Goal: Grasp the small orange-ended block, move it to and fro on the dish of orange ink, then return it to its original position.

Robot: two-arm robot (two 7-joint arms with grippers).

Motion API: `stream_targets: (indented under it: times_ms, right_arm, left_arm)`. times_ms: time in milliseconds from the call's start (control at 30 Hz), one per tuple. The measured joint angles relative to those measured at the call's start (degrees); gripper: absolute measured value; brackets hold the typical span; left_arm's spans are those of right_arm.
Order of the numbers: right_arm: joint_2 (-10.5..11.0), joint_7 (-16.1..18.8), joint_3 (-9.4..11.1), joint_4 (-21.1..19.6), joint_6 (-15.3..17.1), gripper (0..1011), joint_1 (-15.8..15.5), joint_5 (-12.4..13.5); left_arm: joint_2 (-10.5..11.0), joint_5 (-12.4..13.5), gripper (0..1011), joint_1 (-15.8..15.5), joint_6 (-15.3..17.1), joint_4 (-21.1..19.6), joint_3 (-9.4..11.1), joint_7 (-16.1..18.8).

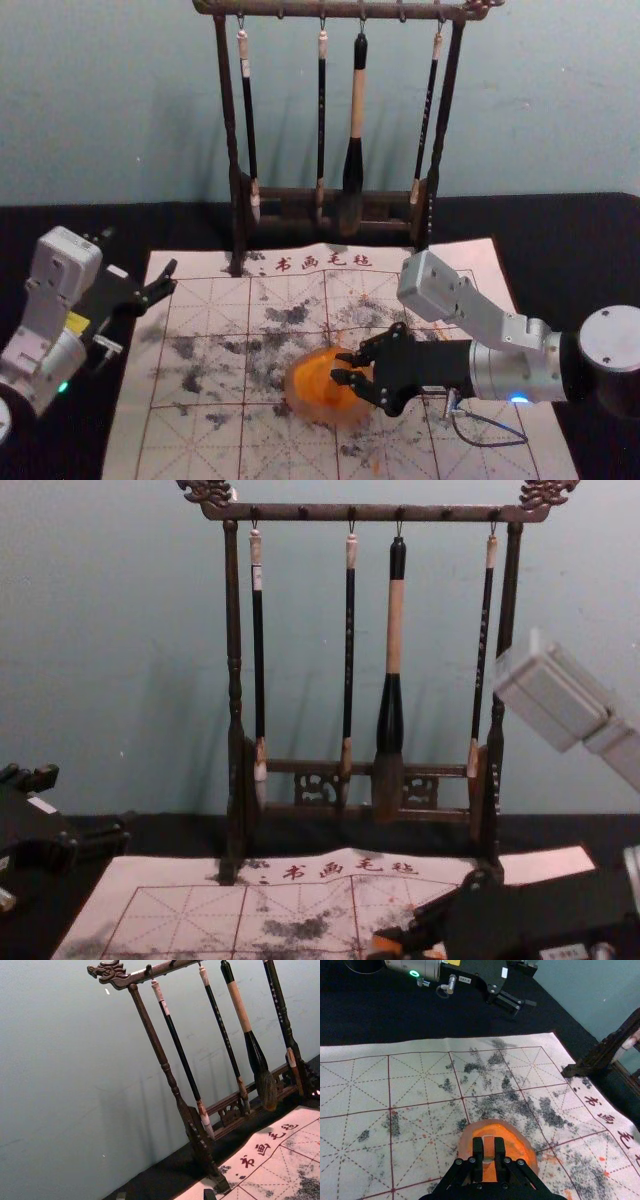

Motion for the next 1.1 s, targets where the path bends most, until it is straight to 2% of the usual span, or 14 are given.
stream_targets:
  times_ms: [333, 633, 800, 1100]
  right_arm:
    - [-1.8, 0.1, -1.0, 2.6, 0.0, 107, 2.2, -1.0]
    - [-2.7, -0.7, -0.6, 4.7, 0.2, 107, 3.6, -1.4]
    - [-2.5, -0.8, -0.3, 4.6, 0.6, 107, 3.6, -1.4]
    - [-0.4, -0.8, 0.4, 2.1, 1.5, 107, 2.2, -1.0]
  left_arm:
    - [0.0, 0.0, 1001, 0.0, 0.0, 0.0, 0.0, 0.0]
    - [0.0, 0.0, 1001, 0.0, 0.0, 0.0, 0.0, 0.0]
    - [0.0, 0.0, 1001, 0.0, 0.0, 0.0, 0.0, 0.0]
    - [0.0, 0.0, 1001, 0.0, 0.0, 0.0, 0.0, 0.0]
